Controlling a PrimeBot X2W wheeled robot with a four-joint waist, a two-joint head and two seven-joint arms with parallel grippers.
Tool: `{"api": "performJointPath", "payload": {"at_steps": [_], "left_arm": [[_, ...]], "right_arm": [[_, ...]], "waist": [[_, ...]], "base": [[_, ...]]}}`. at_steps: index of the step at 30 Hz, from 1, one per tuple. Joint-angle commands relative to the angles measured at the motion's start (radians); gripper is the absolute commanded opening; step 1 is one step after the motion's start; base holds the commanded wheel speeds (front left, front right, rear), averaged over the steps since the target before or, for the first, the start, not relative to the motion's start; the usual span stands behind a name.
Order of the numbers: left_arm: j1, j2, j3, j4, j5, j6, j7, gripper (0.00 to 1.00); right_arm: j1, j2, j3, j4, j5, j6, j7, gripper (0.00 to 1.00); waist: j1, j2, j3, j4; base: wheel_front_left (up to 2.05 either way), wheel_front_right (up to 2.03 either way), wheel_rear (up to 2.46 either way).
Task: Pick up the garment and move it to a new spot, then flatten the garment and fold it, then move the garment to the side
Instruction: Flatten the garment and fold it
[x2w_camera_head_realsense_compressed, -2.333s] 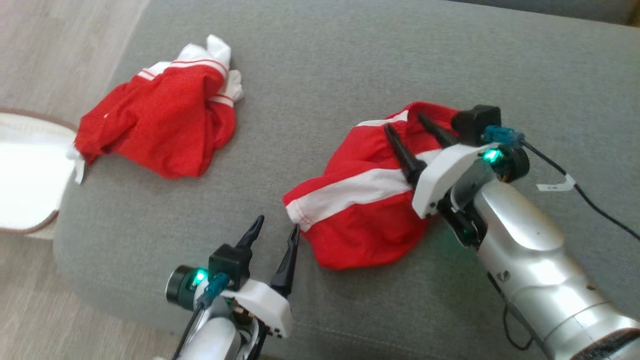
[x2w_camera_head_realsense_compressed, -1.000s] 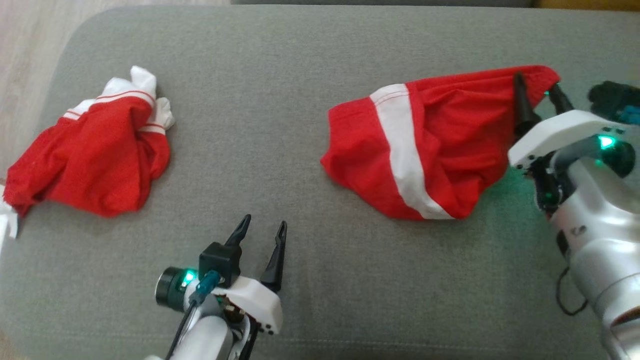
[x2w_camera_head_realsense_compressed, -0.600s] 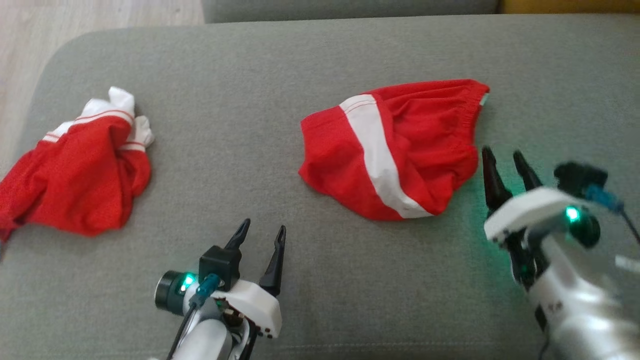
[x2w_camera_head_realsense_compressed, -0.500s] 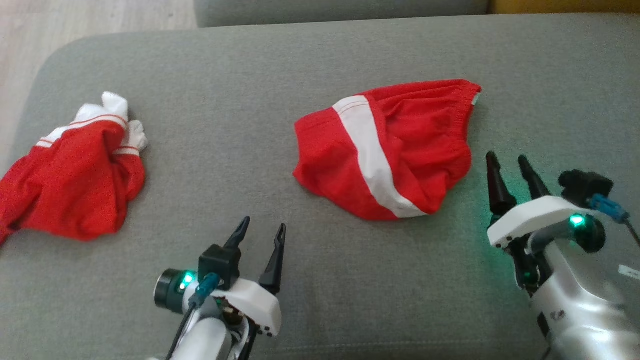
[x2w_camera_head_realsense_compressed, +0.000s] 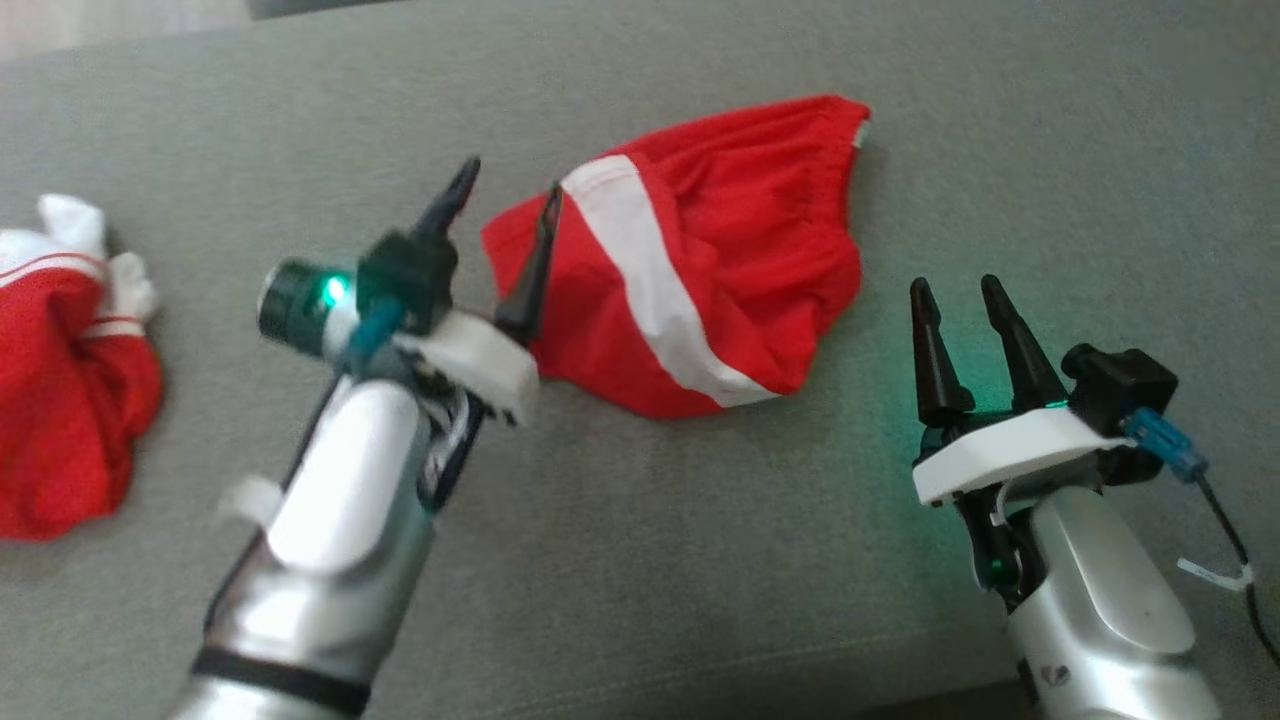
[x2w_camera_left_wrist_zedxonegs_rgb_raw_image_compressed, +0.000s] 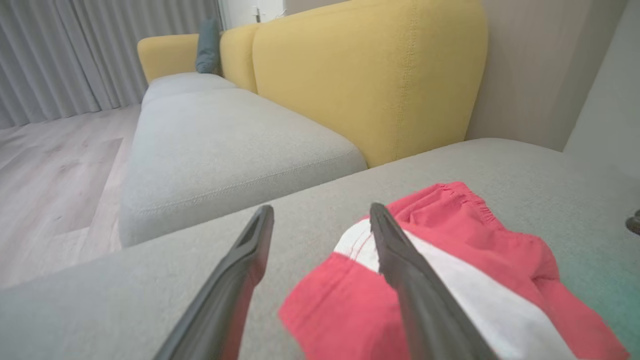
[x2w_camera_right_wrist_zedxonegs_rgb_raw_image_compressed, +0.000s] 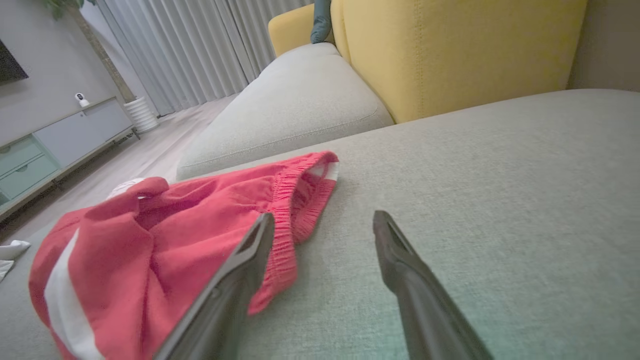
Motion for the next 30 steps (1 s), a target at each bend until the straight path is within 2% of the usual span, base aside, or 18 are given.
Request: {"api": "performJointPath", "payload": {"at_steps": [1, 8, 13, 19, 20, 21, 22, 23, 26, 28, 30], "left_arm": [[-0.057, 0.012, 0.035, 0.015, 0.007, -0.014, -0.005, 1.0], [-0.235, 0.022, -0.014, 0.265, -0.014, -0.078, -0.004, 1.0], [-0.297, 0.021, -0.078, 0.363, -0.065, -0.087, -0.004, 1.0], [-0.335, 0.03, -0.275, 0.412, -0.225, -0.088, 0.019, 1.0], [-0.337, 0.036, -0.301, 0.414, -0.25, -0.088, 0.02, 0.96], [-0.339, 0.041, -0.325, 0.416, -0.272, -0.088, 0.019, 0.5], [-0.34, 0.045, -0.347, 0.417, -0.291, -0.088, 0.018, 0.3], [-0.343, 0.047, -0.367, 0.415, -0.308, -0.088, 0.016, 0.0], [-0.358, 0.056, -0.381, 0.392, -0.339, -0.088, 0.001, 0.0], [-0.363, 0.057, -0.351, 0.354, -0.344, -0.085, -0.004, 0.0], [-0.346, 0.057, -0.299, 0.271, -0.337, -0.06, -0.004, 0.0]], "right_arm": [[-0.021, 0.014, 0.029, -0.038, -0.007, 0.007, -0.011, 1.0], [-0.036, 0.02, 0.05, -0.073, 0.004, 0.007, -0.011, 1.0], [-0.04, 0.02, 0.057, -0.089, 0.019, 0.007, -0.011, 1.0], [-0.036, 0.021, 0.05, -0.095, 0.023, 0.007, -0.011, 1.0], [-0.035, 0.021, 0.048, -0.094, 0.024, 0.007, -0.011, 1.0], [-0.034, 0.021, 0.047, -0.093, 0.023, 0.007, -0.011, 1.0], [-0.033, 0.021, 0.045, -0.092, 0.023, 0.007, -0.011, 1.0], [-0.033, 0.021, 0.044, -0.092, 0.023, 0.007, -0.011, 1.0], [-0.033, 0.021, 0.04, -0.09, 0.024, 0.007, -0.011, 1.0], [-0.031, 0.021, 0.033, -0.088, 0.021, 0.007, -0.011, 1.0], [-0.028, 0.021, 0.026, -0.084, 0.016, 0.007, -0.011, 1.0]], "waist": [[0.0, 0.0, 0.036, -0.039], [0.0, 0.0, 0.082, -0.097], [0.0, 0.0, 0.094, -0.109], [0.0, 0.0, 0.096, -0.104], [0.0, 0.0, 0.094, -0.101], [0.0, 0.0, 0.093, -0.098], [0.0, 0.0, 0.091, -0.095], [0.0, 0.0, 0.09, -0.09], [0.0, 0.0, 0.086, -0.075], [0.0, 0.0, 0.082, -0.059], [0.0, 0.0, 0.074, -0.039]], "base": [[0.0, 0.0, 0.0], [0.0, 0.0, 0.0], [0.0, 0.0, 0.0], [0.0, 0.0, 0.0], [0.0, 0.0, 0.0], [0.0, 0.0, 0.0], [0.0, 0.0, 0.0], [0.0, 0.0, 0.0], [0.0, 0.0, 0.0], [0.0, 0.0, 0.0], [0.0, 0.0, 0.0]]}}
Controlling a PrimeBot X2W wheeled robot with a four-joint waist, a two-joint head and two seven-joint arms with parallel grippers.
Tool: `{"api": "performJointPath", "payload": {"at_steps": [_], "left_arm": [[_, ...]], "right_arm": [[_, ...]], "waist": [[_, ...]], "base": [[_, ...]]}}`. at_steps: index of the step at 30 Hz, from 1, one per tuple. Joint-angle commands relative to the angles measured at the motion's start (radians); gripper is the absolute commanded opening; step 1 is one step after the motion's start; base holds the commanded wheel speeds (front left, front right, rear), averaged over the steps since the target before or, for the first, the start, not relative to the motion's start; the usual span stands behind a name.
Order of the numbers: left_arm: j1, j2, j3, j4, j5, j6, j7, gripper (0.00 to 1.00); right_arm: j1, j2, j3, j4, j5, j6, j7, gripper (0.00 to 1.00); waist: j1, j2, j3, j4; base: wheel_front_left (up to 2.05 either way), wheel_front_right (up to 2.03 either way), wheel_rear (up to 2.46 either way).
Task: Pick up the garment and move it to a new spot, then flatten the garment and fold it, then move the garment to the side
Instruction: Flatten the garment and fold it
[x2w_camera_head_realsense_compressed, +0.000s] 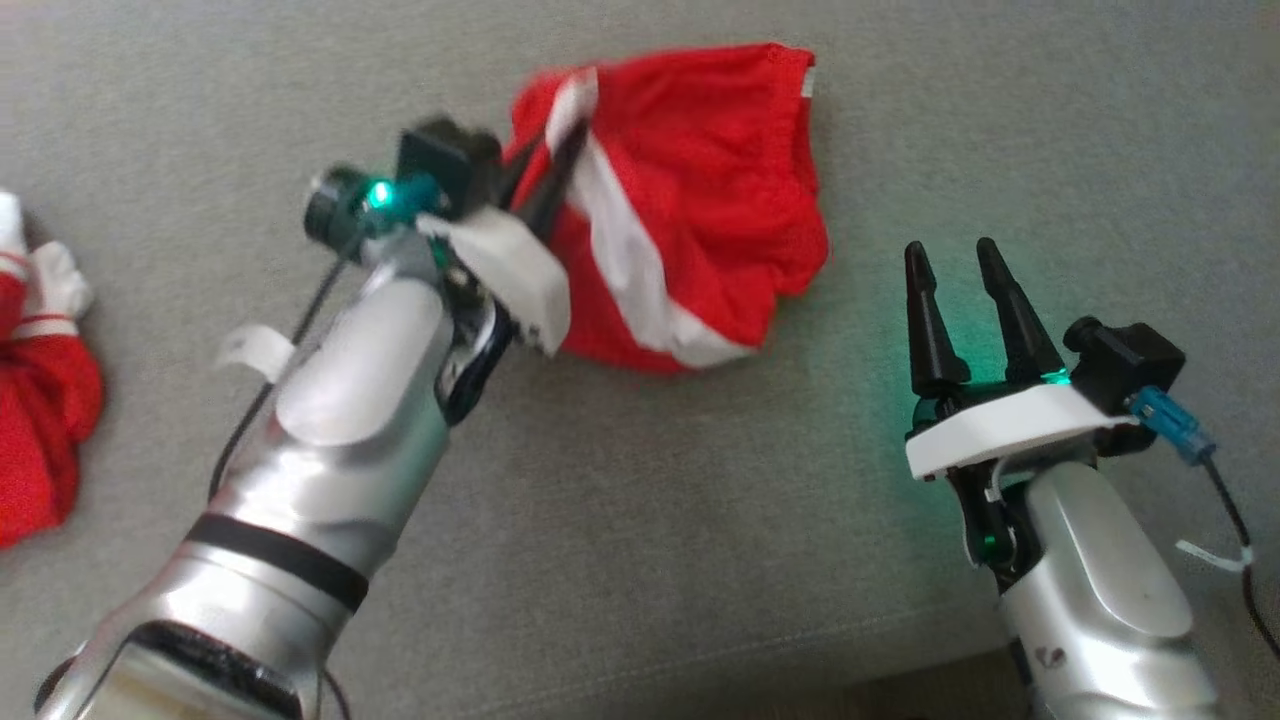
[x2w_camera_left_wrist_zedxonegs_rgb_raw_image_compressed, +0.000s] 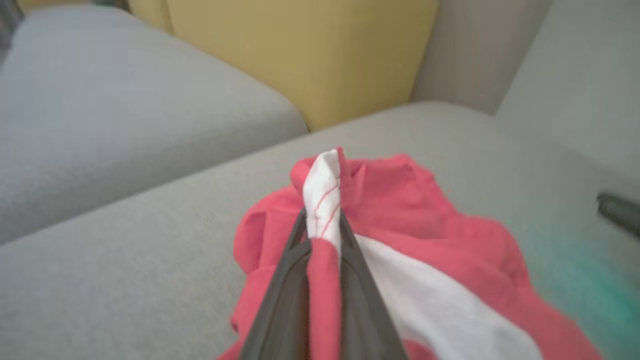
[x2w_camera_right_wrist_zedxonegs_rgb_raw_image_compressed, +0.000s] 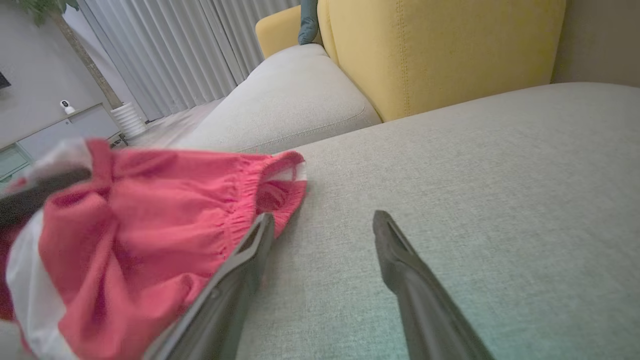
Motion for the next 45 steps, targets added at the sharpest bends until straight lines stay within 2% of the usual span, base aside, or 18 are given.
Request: {"api": "performJointPath", "payload": {"at_steps": [1, 6, 7, 9, 11, 12, 13, 14, 20, 27, 34, 42, 43, 44, 45], "left_arm": [[-0.024, 0.022, 0.083, -0.1, 0.007, 0.032, -0.012, 0.0], [0.123, 0.005, 0.276, -0.284, 0.012, 0.112, -0.013, 0.0], [0.156, 0.0, 0.313, -0.307, 0.015, 0.123, -0.013, 0.07], [0.221, -0.008, 0.368, -0.328, 0.028, 0.135, -0.013, 0.29], [0.276, -0.016, 0.419, -0.328, 0.031, 0.142, -0.013, 0.31], [0.297, -0.018, 0.434, -0.322, 0.046, 0.146, -0.013, 0.42], [0.317, -0.02, 0.45, -0.313, 0.059, 0.151, -0.013, 0.97], [0.335, -0.022, 0.47, -0.308, 0.069, 0.158, -0.013, 1.0], [0.429, -0.03, 0.523, -0.334, 0.141, 0.16, -0.013, 1.0], [0.511, -0.032, 0.482, -0.398, 0.139, 0.152, -0.013, 1.0], [0.544, -0.032, 0.399, -0.434, 0.109, 0.163, -0.013, 1.0], [0.538, -0.032, 0.366, -0.444, 0.091, 0.172, -0.013, 1.0], [0.535, -0.032, 0.363, -0.445, 0.089, 0.173, -0.013, 1.0], [0.532, -0.032, 0.36, -0.445, 0.088, 0.174, -0.013, 1.0], [0.53, -0.032, 0.358, -0.445, 0.087, 0.174, -0.013, 1.0]], "right_arm": [[-0.004, 0.01, 0.011, -0.023, -0.007, 0.007, -0.011, 1.0], [0.005, 0.01, 0.009, -0.006, -0.016, 0.007, -0.011, 1.0], [0.005, 0.01, 0.012, -0.003, -0.017, 0.007, -0.011, 1.0], [0.005, 0.01, 0.022, 0.004, -0.014, 0.007, -0.011, 1.0], [0.001, 0.01, 0.036, 0.008, -0.012, 0.007, -0.011, 1.0], [0.0, 0.01, 0.043, 0.01, -0.009, 0.007, -0.011, 1.0], [-0.003, 0.01, 0.05, 0.012, -0.007, 0.007, -0.011, 1.0], [-0.005, 0.01, 0.058, 0.014, -0.006, 0.007, -0.011, 1.0], [-0.026, 0.01, 0.098, 0.038, -0.014, 0.007, -0.011, 1.0], [-0.116, -0.024, 0.155, 0.103, -0.057, 0.007, -0.011, 1.0], [-0.28, -0.13, 0.253, 0.283, -0.059, 0.007, 0.033, 1.0], [-0.355, -0.198, 0.399, 0.386, 0.055, 0.007, 0.128, 1.0], [-0.362, -0.204, 0.414, 0.394, 0.066, 0.007, 0.132, 0.84], [-0.367, -0.208, 0.429, 0.403, 0.077, 0.007, 0.135, 0.49], [-0.371, -0.209, 0.442, 0.409, 0.091, 0.007, 0.135, 0.04]], "waist": [[0.0, 0.0, -0.013, 0.029], [0.0, 0.0, -0.042, 0.088], [0.0, 0.0, -0.047, 0.098], [0.0, 0.0, -0.055, 0.115], [0.0, 0.0, -0.058, 0.127], [0.0, 0.0, -0.058, 0.133], [0.0, 0.0, -0.058, 0.138], [0.0, 0.0, -0.058, 0.143], [0.0, 0.0, -0.062, 0.181], [0.0, 0.0, -0.067, 0.246], [0.0, 0.0, -0.065, 0.323], [0.0, 0.0, -0.045, 0.351], [0.0, 0.0, -0.041, 0.353], [0.0, 0.0, -0.039, 0.354], [0.0, 0.0, -0.036, 0.354]], "base": [[0.0, 0.0, 0.0], [0.0, 0.0, 0.0], [0.0, 0.0, 0.0], [0.0, 0.0, 0.0], [0.0, 0.0, 0.0], [0.0, 0.0, 0.0], [0.0, 0.0, 0.0], [0.0, 0.0, 0.0], [0.0, 0.0, 0.0], [0.0, 0.0, 0.0], [0.0, 0.0, 0.0], [0.0, 0.0, 0.0], [0.0, 0.0, 0.0], [0.0, 0.0, 0.0], [0.0, 0.0, 0.0]]}}
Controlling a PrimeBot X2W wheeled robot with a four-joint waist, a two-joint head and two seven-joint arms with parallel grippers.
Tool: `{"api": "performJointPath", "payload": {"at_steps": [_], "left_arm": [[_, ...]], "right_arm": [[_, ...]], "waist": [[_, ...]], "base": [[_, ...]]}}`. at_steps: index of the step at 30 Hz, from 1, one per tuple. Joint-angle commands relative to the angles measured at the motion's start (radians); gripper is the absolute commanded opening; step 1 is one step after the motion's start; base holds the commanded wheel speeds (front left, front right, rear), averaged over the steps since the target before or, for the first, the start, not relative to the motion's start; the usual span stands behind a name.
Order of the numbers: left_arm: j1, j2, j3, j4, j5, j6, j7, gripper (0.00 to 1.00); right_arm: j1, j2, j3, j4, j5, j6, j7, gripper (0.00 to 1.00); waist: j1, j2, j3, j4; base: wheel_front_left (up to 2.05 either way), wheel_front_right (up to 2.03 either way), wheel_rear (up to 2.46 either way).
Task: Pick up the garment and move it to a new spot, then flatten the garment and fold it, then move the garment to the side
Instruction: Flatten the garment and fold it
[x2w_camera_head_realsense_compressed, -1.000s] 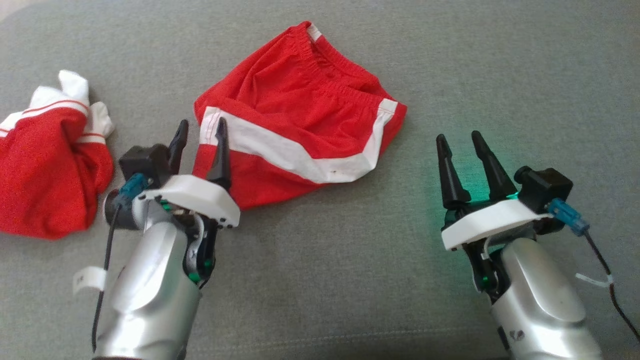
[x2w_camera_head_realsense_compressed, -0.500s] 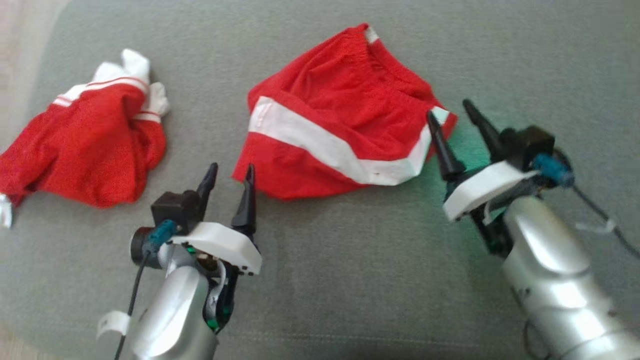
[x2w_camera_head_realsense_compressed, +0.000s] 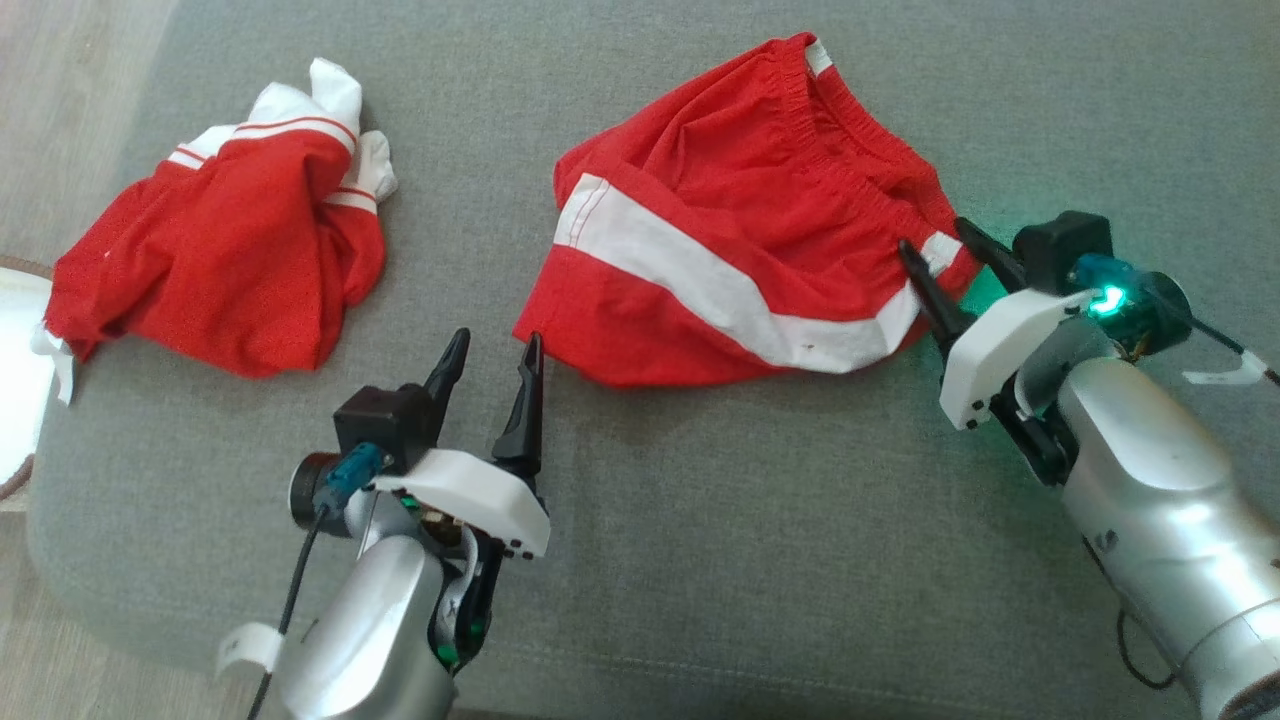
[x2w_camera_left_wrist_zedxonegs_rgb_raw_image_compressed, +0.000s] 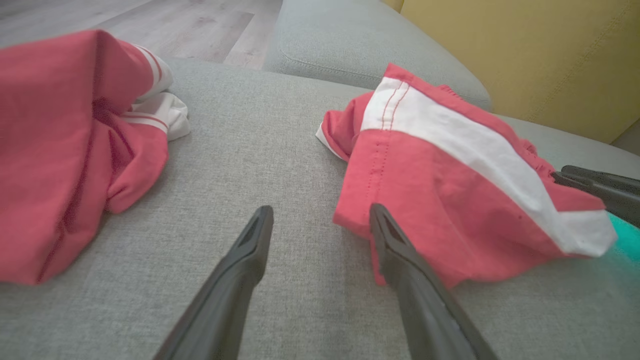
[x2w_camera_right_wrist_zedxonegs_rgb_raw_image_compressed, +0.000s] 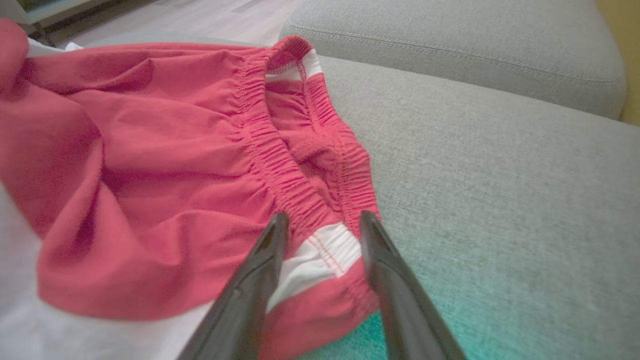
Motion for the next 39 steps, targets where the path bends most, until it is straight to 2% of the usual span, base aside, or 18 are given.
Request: {"api": "performJointPath", "payload": {"at_steps": [1, 5, 9, 16, 20, 23, 25, 30, 39], "left_arm": [[-0.03, 0.011, 0.021, -0.034, -0.004, 0.006, -0.012, 1.0], [-0.036, 0.011, 0.017, -0.039, -0.001, 0.007, -0.012, 1.0], [-0.039, 0.011, 0.016, -0.044, 0.002, 0.006, -0.012, 1.0], [-0.041, 0.011, 0.001, -0.035, 0.006, -0.002, -0.012, 1.0], [-0.04, 0.011, -0.006, -0.033, 0.01, -0.014, -0.012, 1.0], [-0.044, 0.011, -0.023, -0.039, -0.003, -0.047, -0.012, 1.0], [-0.058, 0.011, -0.043, -0.04, -0.011, -0.076, -0.012, 1.0], [-0.127, 0.011, -0.089, -0.019, -0.014, -0.11, -0.012, 1.0], [-0.302, 0.011, -0.181, 0.117, -0.022, -0.096, -0.012, 1.0]], "right_arm": [[-0.023, 0.0, 0.017, -0.021, 0.024, 0.007, -0.009, 0.0], [-0.043, -0.003, 0.009, -0.01, 0.085, 0.007, -0.065, 0.0], [-0.044, -0.006, -0.053, 0.012, 0.143, 0.007, -0.118, 0.0], [0.029, 0.017, -0.188, 0.048, 0.184, 0.007, -0.147, 0.0], [0.09, 0.057, -0.275, 0.002, 0.157, 0.007, -0.148, 0.0], [0.138, 0.094, -0.33, -0.039, 0.12, 0.007, -0.149, 0.0], [0.166, 0.116, -0.353, -0.062, 0.095, 0.007, -0.149, 0.0], [0.199, 0.145, -0.377, -0.09, 0.048, 0.007, -0.149, 0.0], [0.2, 0.175, -0.39, -0.1, -0.008, 0.007, -0.149, 0.0]], "waist": [[0.0, 0.0, 0.003, 0.0], [0.0, 0.0, 0.004, -0.024], [0.0, 0.0, -0.009, -0.065], [0.0, 0.0, -0.03, -0.146], [0.0, 0.0, -0.032, -0.186], [0.0, 0.0, -0.031, -0.209], [0.0, 0.0, -0.028, -0.221], [0.0, 0.0, -0.023, -0.239], [0.0, 0.0, -0.011, -0.263]], "base": [[0.0, 0.0, 0.0], [0.0, 0.0, 0.0], [0.0, 0.0, 0.0], [0.0, 0.0, 0.0], [0.0, 0.0, 0.0], [0.0, 0.0, 0.0], [0.0, 0.0, 0.0], [0.0, 0.0, 0.0], [0.0, 0.0, 0.0]]}}
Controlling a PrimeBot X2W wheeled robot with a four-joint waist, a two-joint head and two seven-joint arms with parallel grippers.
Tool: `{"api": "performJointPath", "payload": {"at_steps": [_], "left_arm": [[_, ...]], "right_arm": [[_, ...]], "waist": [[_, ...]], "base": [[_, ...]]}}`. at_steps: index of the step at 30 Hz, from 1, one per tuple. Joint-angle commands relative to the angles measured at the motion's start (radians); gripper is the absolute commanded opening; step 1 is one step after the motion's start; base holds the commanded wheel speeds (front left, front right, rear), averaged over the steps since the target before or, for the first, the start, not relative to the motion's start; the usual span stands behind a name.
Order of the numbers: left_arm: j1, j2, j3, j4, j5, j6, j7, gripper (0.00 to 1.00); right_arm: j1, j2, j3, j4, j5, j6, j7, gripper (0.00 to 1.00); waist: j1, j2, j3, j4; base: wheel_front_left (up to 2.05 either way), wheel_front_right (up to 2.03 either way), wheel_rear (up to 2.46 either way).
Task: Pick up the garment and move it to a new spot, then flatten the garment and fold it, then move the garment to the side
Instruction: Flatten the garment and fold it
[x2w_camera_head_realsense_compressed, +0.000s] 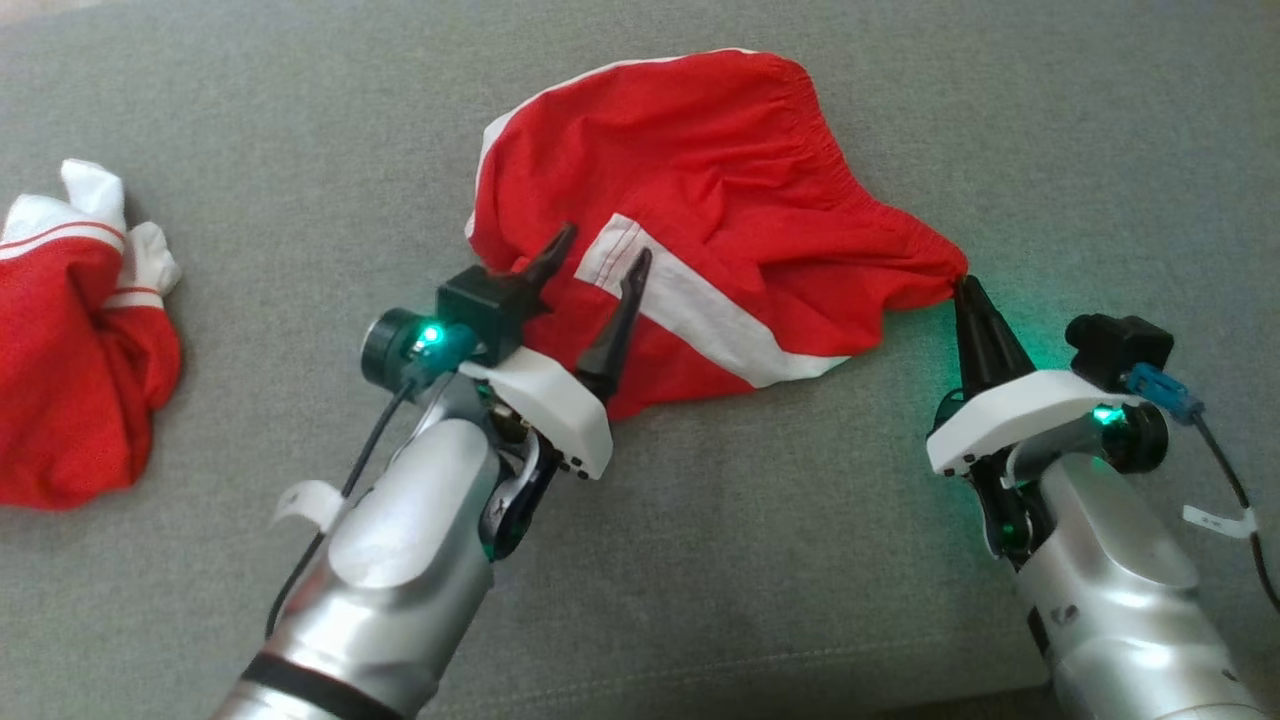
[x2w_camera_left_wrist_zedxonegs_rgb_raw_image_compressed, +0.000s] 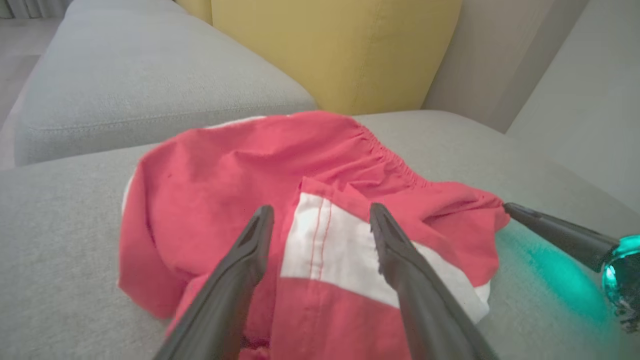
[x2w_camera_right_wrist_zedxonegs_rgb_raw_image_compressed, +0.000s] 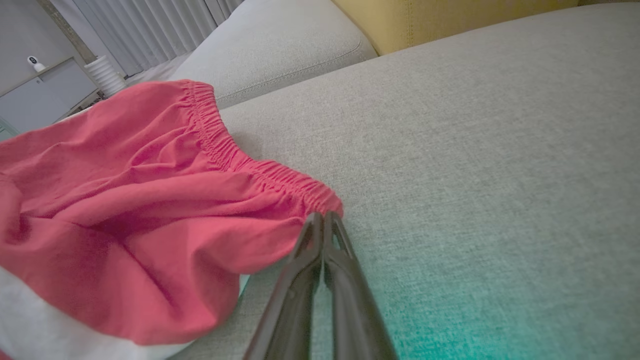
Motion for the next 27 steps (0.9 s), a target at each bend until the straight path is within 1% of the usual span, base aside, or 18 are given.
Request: {"api": "performJointPath", "payload": {"at_steps": [1, 2, 3, 4, 8, 11, 12, 13, 14, 15, 16, 18, 19, 21, 23, 27], "left_arm": [[-0.043, 0.011, 0.006, 0.0, -0.012, 0.005, -0.012, 1.0], [-0.053, 0.011, -0.007, 0.021, -0.019, 0.006, -0.012, 1.0], [-0.063, 0.011, -0.02, 0.041, -0.026, 0.008, -0.012, 1.0], [-0.071, 0.011, -0.031, 0.055, -0.034, 0.012, -0.012, 1.0], [-0.091, 0.011, -0.053, 0.082, -0.06, 0.033, -0.012, 1.0], [-0.101, 0.011, -0.062, 0.078, -0.067, 0.04, -0.012, 1.0], [-0.102, 0.011, -0.065, 0.076, -0.067, 0.043, -0.012, 0.94], [-0.103, 0.011, -0.068, 0.074, -0.067, 0.045, -0.012, 0.83], [-0.103, 0.011, -0.07, 0.072, -0.067, 0.046, -0.012, 0.59], [-0.102, 0.011, -0.074, 0.075, -0.067, 0.047, -0.012, 0.44], [-0.101, 0.011, -0.08, 0.082, -0.068, 0.047, -0.012, 0.33], [-0.098, 0.011, -0.092, 0.095, -0.072, 0.045, -0.012, 0.04], [-0.097, 0.011, -0.097, 0.097, -0.075, 0.044, -0.012, 0.0], [-0.097, 0.011, -0.095, 0.074, -0.08, 0.044, -0.012, 0.0], [-0.092, 0.011, -0.067, 0.019, -0.077, 0.062, -0.012, 0.0], [-0.042, 0.011, 0.025, -0.124, -0.055, 0.109, -0.012, 0.0]], "right_arm": [[-0.009, 0.013, 0.011, -0.031, -0.011, 0.007, -0.014, 0.0], [-0.011, 0.016, 0.006, -0.036, -0.013, 0.007, -0.014, 0.16], [-0.012, 0.019, 0.0, -0.044, -0.016, 0.007, -0.014, 0.89], [-0.013, 0.021, -0.006, -0.053, -0.021, 0.007, -0.014, 1.0], [-0.004, 0.029, -0.04, -0.094, -0.052, 0.007, -0.014, 1.0], [0.011, 0.034, -0.064, -0.116, -0.072, 0.007, -0.014, 1.0], [0.017, 0.035, -0.07, -0.121, -0.079, 0.007, -0.014, 1.0], [0.022, 0.037, -0.077, -0.126, -0.084, 0.007, -0.014, 1.0], [0.027, 0.038, -0.084, -0.129, -0.09, 0.007, -0.014, 1.0], [0.032, 0.039, -0.089, -0.131, -0.095, 0.007, -0.014, 1.0], [0.036, 0.04, -0.093, -0.133, -0.099, 0.007, -0.014, 1.0], [0.042, 0.042, -0.101, -0.133, -0.106, 0.007, -0.014, 1.0], [0.044, 0.043, -0.105, -0.134, -0.109, 0.007, -0.014, 1.0], [0.047, 0.045, -0.114, -0.137, -0.115, 0.007, -0.014, 1.0], [0.051, 0.046, -0.122, -0.143, -0.119, 0.007, -0.014, 1.0], [0.063, 0.046, -0.135, -0.151, -0.128, 0.007, -0.014, 1.0]], "waist": [[0.0, 0.0, 0.002, -0.003], [0.0, 0.0, 0.002, -0.004], [0.0, 0.0, 0.003, -0.006], [0.0, 0.0, 0.003, -0.009], [0.0, 0.0, 0.005, -0.019], [0.0, 0.0, 0.005, -0.026], [0.0, 0.0, 0.004, -0.028], [0.0, 0.0, 0.004, -0.029], [0.0, 0.0, 0.002, -0.029], [0.0, 0.0, 0.001, -0.029], [0.0, 0.0, -0.001, -0.029], [0.0, 0.0, -0.005, -0.027], [0.0, 0.0, -0.007, -0.025], [0.0, 0.0, -0.011, -0.017], [0.0, 0.0, -0.016, -0.004], [0.0, 0.0, -0.029, 0.035]], "base": [[0.0, 0.0, 0.0], [0.0, 0.0, 0.0], [0.0, 0.0, 0.0], [0.0, 0.0, 0.0], [0.0, 0.0, 0.0], [0.0, 0.0, 0.0], [0.0, 0.0, 0.0], [0.0, 0.0, 0.0], [0.0, 0.0, 0.0], [0.0, 0.0, 0.0], [0.0, 0.0, 0.0], [0.0, 0.0, 0.0], [0.0, 0.0, 0.0], [0.0, 0.0, 0.0], [0.0, 0.0, 0.0], [0.0, 0.0, 0.0]]}}
